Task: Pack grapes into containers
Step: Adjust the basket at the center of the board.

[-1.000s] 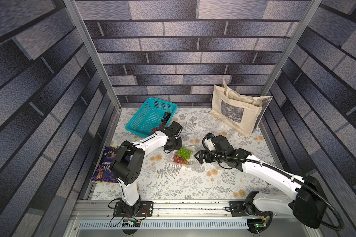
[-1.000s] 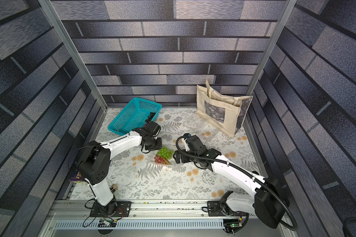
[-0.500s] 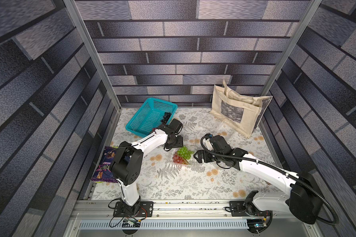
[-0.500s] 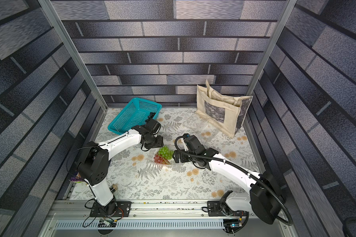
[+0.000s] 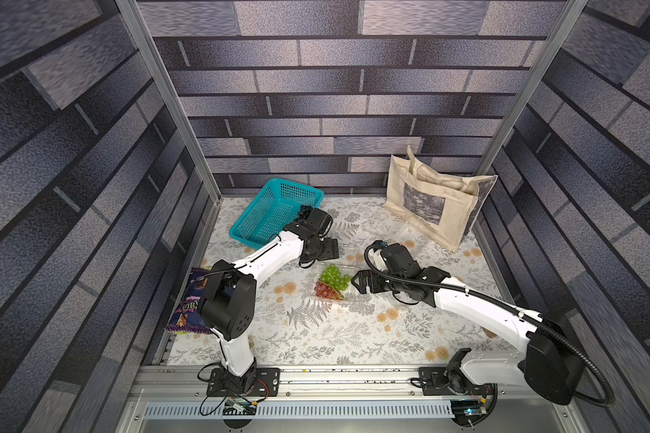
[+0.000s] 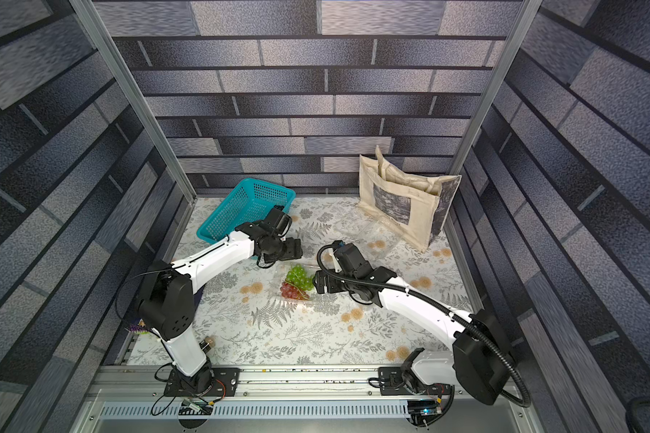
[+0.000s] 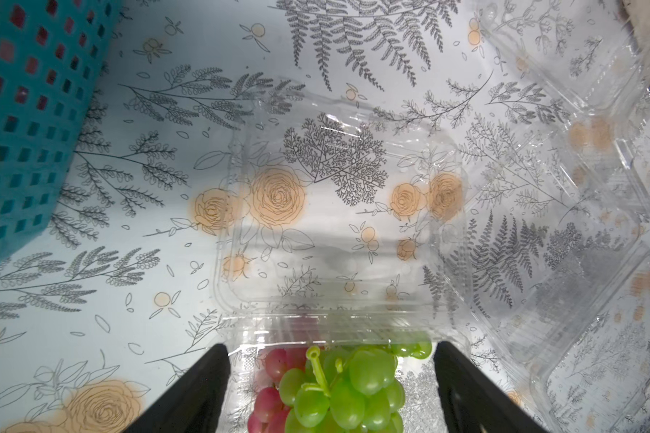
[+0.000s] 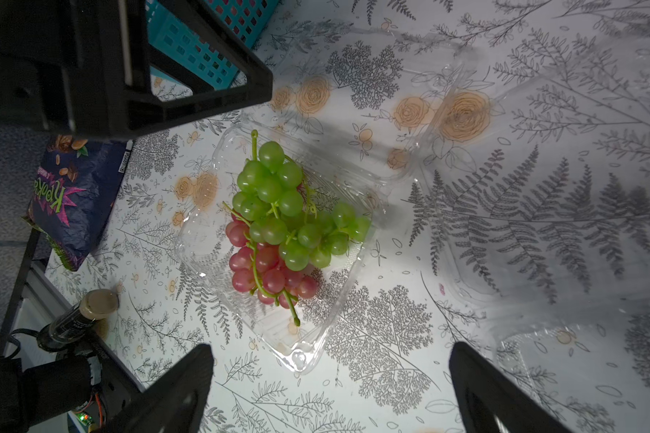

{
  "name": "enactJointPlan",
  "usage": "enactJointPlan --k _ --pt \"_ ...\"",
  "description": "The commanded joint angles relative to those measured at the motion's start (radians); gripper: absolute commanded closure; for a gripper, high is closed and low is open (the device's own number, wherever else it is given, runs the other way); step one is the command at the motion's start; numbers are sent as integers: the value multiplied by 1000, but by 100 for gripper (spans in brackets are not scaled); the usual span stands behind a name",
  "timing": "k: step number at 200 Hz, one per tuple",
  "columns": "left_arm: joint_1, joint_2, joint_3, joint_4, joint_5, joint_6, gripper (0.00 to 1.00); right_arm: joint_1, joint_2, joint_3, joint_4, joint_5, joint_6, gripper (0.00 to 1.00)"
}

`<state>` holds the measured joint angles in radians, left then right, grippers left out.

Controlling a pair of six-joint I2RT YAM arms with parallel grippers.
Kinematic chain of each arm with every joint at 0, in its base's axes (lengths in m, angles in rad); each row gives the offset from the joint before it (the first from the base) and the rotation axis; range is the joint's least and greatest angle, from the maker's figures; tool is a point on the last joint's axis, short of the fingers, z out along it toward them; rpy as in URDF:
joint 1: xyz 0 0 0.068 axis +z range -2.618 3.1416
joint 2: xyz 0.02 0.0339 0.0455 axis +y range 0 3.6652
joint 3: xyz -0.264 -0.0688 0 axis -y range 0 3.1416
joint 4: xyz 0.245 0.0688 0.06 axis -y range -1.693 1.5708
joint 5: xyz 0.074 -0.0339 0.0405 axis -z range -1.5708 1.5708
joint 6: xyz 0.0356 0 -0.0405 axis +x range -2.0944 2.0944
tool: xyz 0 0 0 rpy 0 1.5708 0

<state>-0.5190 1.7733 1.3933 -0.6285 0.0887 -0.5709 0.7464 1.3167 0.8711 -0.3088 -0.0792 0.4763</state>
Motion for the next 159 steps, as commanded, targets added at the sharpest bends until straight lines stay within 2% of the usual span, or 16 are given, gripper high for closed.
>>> enactJointPlan --k 1,64,138,159 --pt "18 -23 16 -15 -21 4 0 8 18 35 4 -6 15 0" --pt "125 -6 -25 -22 -57 29 0 7 38 55 10 -17 12 0" --pt "300 -40 -4 -73 -88 76 0 8 78 70 23 -34 13 0" --pt "327 -68 -16 -46 -34 85 0 8 89 80 19 -39 15 0"
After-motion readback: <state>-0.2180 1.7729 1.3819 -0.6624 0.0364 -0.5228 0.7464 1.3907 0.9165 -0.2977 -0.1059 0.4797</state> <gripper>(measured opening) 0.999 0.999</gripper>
